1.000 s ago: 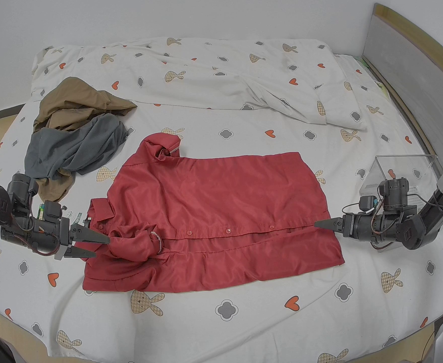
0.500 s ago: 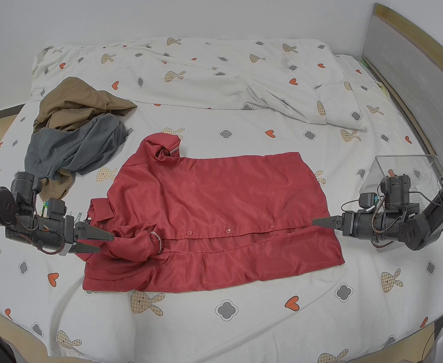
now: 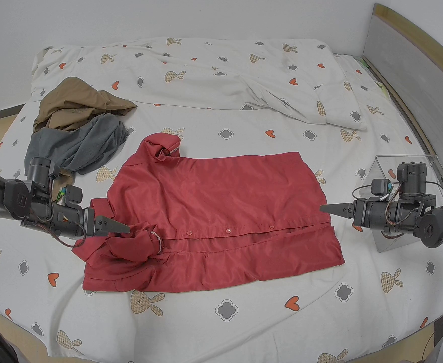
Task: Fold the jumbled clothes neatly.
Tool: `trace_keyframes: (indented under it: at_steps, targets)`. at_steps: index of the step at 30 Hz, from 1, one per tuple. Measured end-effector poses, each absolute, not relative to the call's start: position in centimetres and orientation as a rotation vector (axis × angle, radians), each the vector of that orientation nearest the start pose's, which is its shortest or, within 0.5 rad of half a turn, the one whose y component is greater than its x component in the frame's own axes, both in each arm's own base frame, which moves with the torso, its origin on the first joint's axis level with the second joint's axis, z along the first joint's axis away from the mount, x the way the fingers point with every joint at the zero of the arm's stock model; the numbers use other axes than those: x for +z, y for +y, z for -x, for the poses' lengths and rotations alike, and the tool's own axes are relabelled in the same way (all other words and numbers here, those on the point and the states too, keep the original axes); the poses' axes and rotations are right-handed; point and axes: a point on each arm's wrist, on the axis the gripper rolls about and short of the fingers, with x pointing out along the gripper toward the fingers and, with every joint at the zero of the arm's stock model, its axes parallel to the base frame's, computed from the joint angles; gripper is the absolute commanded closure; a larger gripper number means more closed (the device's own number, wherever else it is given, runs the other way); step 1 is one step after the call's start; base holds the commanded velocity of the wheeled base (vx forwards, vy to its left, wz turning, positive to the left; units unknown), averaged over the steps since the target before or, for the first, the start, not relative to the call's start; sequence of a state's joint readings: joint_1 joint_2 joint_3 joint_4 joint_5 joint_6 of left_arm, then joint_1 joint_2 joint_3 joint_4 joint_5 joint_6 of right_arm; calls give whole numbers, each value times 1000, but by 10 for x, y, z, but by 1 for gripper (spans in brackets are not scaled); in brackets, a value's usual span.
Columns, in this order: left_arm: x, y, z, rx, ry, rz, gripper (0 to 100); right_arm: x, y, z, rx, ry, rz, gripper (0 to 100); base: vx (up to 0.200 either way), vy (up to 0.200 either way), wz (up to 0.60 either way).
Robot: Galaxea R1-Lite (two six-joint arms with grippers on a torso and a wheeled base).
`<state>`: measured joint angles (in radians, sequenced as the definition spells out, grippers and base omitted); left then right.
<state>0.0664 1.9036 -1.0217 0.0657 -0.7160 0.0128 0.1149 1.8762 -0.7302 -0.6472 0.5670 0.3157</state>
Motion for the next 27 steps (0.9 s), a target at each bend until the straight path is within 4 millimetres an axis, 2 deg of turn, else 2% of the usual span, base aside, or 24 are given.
trace_keyframes:
  at_steps: [7, 15, 27]
  targets:
    - [127, -2, -333, -602, 830, 289, 0, 120, 50, -309, 597, 572, -404, 0, 0, 0, 0]
    - [113, 0, -347, -601, 800, 266, 0, 124, 50, -306, 600, 563, -402, 0, 0, 0, 0]
    - [89, 5, -355, -585, 856, 290, 0, 124, 50, -305, 603, 561, -401, 0, 0, 0, 0]
